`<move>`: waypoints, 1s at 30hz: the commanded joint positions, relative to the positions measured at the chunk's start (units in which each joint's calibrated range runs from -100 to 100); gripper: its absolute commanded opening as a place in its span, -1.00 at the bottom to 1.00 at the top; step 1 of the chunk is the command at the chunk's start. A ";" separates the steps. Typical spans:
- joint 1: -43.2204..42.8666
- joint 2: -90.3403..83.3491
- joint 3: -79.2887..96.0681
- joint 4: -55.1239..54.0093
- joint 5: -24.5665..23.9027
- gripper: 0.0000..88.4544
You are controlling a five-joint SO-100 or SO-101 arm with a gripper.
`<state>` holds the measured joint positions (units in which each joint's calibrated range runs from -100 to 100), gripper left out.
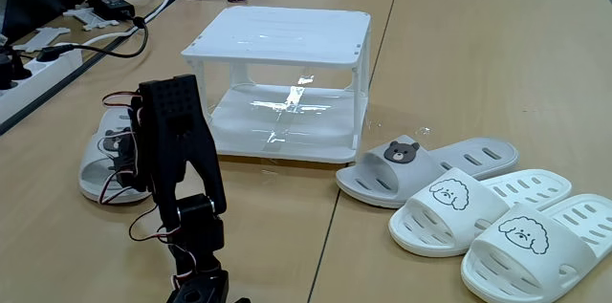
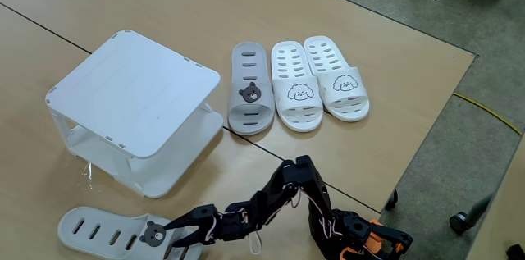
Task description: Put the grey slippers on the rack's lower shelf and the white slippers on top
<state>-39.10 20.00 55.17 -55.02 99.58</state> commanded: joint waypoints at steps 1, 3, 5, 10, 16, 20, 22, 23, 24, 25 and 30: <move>0.61 3.85 -9.29 0.06 0.42 -0.40; 0.61 7.22 -14.26 0.06 0.42 -0.40; 0.61 11.17 -20.48 0.06 0.42 -0.40; 1.52 18.66 -30.31 -0.03 0.42 -0.43; 1.44 17.74 -30.04 -0.46 0.42 -0.99; 0.29 5.37 -23.10 -0.20 0.42 -0.98; 0.70 -3.72 -16.69 -0.11 0.42 -0.98; 1.03 -7.42 -14.44 0.06 0.42 -0.98; 1.19 -11.04 -12.45 0.15 0.42 -0.98; 1.93 -14.24 -10.83 0.15 0.42 -0.98; 2.26 -27.53 1.98 2.91 0.42 -0.98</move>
<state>-36.55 6.47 50.85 -53.65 99.58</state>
